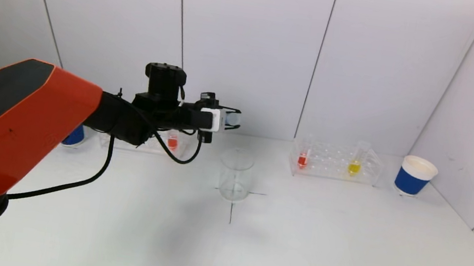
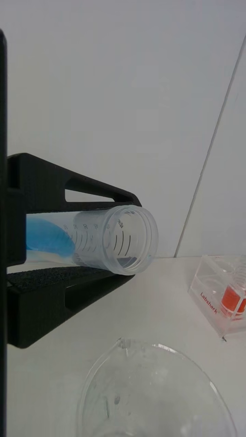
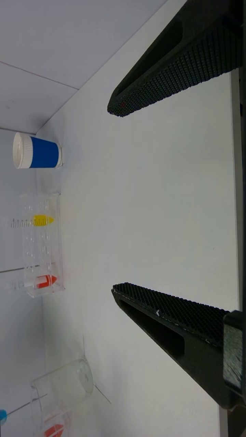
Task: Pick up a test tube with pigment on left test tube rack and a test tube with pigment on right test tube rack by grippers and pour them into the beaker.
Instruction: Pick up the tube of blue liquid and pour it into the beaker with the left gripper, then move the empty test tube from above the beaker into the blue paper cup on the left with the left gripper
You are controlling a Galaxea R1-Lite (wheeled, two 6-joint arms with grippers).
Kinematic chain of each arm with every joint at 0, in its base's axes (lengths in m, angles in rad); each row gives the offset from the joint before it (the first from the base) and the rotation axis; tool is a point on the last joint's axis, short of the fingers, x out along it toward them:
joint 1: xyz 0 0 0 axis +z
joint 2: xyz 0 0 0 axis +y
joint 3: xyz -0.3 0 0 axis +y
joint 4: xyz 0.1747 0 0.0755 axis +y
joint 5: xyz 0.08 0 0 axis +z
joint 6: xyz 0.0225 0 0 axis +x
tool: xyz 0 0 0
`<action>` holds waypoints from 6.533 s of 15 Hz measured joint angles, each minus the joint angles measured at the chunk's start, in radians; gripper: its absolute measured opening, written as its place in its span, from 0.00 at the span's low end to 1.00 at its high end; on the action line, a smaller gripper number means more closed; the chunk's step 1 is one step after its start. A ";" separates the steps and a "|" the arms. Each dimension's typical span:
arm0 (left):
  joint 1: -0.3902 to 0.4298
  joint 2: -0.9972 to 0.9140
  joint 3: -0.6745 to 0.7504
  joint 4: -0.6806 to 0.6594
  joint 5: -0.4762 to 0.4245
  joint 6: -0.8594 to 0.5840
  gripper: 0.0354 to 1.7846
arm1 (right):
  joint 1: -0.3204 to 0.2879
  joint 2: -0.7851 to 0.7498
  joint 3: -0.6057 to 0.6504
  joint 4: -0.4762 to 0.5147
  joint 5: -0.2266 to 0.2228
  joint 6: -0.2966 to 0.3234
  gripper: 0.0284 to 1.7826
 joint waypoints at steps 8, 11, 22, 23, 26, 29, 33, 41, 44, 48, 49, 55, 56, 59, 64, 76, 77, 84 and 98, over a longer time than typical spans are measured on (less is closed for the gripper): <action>0.012 -0.015 -0.013 0.076 0.016 0.198 0.24 | 0.000 0.000 0.000 0.000 0.000 0.000 0.99; 0.005 -0.012 -0.014 0.096 0.038 0.241 0.24 | 0.000 0.000 0.000 0.000 0.000 0.000 0.99; -0.020 0.000 -0.005 0.084 0.061 0.248 0.24 | 0.000 0.000 0.000 0.000 0.000 0.000 0.99; -0.020 0.000 -0.001 0.073 0.060 0.249 0.24 | 0.000 0.000 0.000 0.000 0.000 0.000 0.99; -0.021 -0.001 0.010 0.063 0.056 0.279 0.24 | 0.000 0.000 0.000 0.000 0.000 0.000 0.99; -0.021 -0.002 0.013 0.064 0.053 0.318 0.24 | 0.000 0.000 0.000 0.000 0.000 0.000 0.99; -0.022 -0.006 0.013 0.064 0.054 0.368 0.24 | 0.000 0.000 0.000 0.000 0.000 0.000 0.99; -0.026 -0.013 0.002 0.067 0.058 0.443 0.24 | 0.000 0.000 0.000 0.000 0.000 0.000 0.99; -0.026 -0.013 0.002 0.067 0.060 0.465 0.24 | 0.000 0.000 0.000 0.000 0.000 0.000 0.99; -0.026 -0.013 -0.002 0.068 0.061 0.497 0.24 | 0.000 0.000 0.000 0.000 0.000 0.000 0.99; -0.025 -0.014 -0.003 0.069 0.060 0.503 0.24 | 0.000 0.000 0.000 0.000 0.000 0.000 0.99; -0.022 -0.015 -0.026 0.078 0.063 0.558 0.24 | 0.000 0.000 0.000 0.000 0.000 0.000 0.99; -0.022 -0.015 -0.029 0.080 0.062 0.563 0.24 | 0.000 0.000 0.000 0.000 0.000 0.000 0.99; -0.023 -0.016 -0.034 0.081 0.064 0.573 0.24 | 0.000 0.000 0.000 0.000 0.000 0.000 0.99; -0.022 -0.014 -0.040 0.080 0.075 0.587 0.24 | 0.000 0.000 0.000 0.000 0.000 0.000 0.99; -0.027 -0.004 -0.085 0.088 0.077 0.629 0.24 | 0.000 0.000 0.000 0.000 0.000 0.000 0.99; -0.027 -0.004 -0.081 0.087 0.078 0.629 0.24 | 0.000 0.000 0.000 0.000 0.000 0.000 0.99; -0.069 -0.044 -0.014 0.012 0.102 0.384 0.24 | 0.000 0.000 0.000 0.000 0.000 0.000 0.99; -0.133 -0.382 0.077 -0.188 0.907 -0.510 0.24 | 0.000 0.000 0.000 0.000 0.000 0.000 0.99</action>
